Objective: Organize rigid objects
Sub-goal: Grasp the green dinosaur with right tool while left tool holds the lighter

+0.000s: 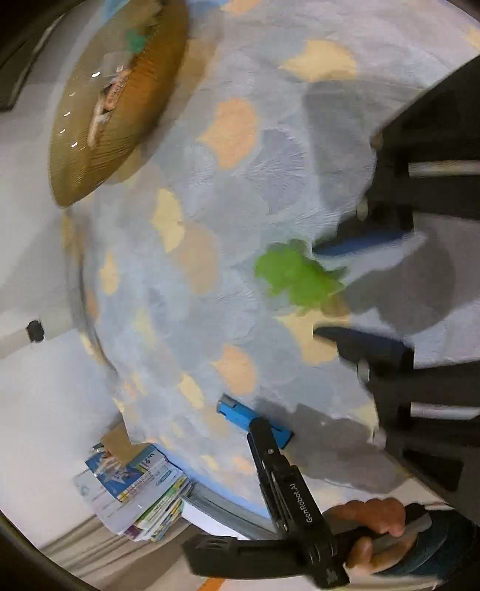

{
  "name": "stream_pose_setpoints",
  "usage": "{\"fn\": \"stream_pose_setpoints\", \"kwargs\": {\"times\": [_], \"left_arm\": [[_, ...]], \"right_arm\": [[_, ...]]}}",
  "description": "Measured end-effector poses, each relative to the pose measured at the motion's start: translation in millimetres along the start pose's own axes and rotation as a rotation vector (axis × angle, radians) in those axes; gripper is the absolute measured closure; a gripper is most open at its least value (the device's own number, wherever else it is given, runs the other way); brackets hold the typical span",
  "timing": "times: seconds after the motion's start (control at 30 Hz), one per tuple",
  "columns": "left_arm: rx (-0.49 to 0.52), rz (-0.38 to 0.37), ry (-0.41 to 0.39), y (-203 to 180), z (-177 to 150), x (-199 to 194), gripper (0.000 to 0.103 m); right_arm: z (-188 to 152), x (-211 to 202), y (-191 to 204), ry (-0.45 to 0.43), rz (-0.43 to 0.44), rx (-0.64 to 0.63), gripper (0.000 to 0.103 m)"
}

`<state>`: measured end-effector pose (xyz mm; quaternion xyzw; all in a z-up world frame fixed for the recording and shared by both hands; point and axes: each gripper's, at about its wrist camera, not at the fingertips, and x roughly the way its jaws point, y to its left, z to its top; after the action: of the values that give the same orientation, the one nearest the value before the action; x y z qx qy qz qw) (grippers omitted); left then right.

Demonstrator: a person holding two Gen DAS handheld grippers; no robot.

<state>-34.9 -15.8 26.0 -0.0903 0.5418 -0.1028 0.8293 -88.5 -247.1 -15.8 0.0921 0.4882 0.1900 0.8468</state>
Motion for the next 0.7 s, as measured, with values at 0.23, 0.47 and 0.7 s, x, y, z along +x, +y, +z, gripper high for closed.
{"fn": "stream_pose_setpoints", "kwargs": {"times": [0.23,0.47,0.7], "left_arm": [[0.010,0.055,-0.045,-7.4,-4.6,0.9,0.035],[0.096,0.166,-0.078,-22.8,-2.7,13.2,0.039],[0.177,0.166,-0.099,-39.7,-2.4,13.4,0.082]], "right_arm": [[-11.8,-7.1,-4.0,-0.046,-0.014,0.056,0.051],[-2.4,0.1,2.3,-0.094,-0.150,0.063,0.048],[1.9,16.0,26.2,-0.131,-0.297,-0.036,0.066]]}}
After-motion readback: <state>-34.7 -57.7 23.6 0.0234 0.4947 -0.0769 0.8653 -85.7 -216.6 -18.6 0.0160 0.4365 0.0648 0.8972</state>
